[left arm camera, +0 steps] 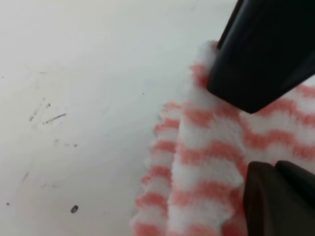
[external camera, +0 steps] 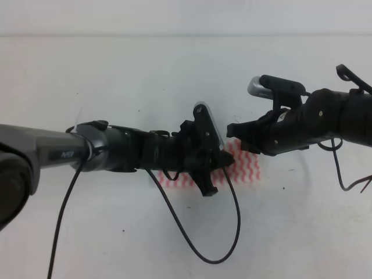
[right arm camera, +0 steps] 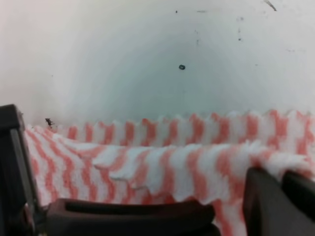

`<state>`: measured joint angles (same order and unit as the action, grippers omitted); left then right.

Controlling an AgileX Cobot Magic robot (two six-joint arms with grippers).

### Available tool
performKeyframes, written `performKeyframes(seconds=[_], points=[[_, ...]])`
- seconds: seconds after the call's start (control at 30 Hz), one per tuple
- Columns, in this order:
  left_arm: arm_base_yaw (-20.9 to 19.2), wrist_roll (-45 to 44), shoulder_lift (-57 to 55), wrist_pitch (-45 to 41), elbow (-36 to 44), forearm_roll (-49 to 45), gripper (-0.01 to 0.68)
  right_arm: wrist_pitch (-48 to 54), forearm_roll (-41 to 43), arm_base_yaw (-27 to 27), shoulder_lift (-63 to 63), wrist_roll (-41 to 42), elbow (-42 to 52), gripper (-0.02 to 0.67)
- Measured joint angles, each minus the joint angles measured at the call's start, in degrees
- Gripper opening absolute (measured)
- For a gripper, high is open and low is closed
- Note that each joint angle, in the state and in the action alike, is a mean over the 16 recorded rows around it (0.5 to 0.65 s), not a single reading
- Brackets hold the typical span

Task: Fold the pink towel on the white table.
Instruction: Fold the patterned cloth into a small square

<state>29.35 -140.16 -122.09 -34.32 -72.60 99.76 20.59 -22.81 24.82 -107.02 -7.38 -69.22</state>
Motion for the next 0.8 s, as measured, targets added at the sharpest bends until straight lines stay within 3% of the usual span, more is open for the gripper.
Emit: performKeyframes(seconds=[0.8], points=[[-0.1,0.9,0.1,3.7,-2.3,0.2,-0.005,0.0,0.0,0.0,0.0,0.0,0.0,-0.016]])
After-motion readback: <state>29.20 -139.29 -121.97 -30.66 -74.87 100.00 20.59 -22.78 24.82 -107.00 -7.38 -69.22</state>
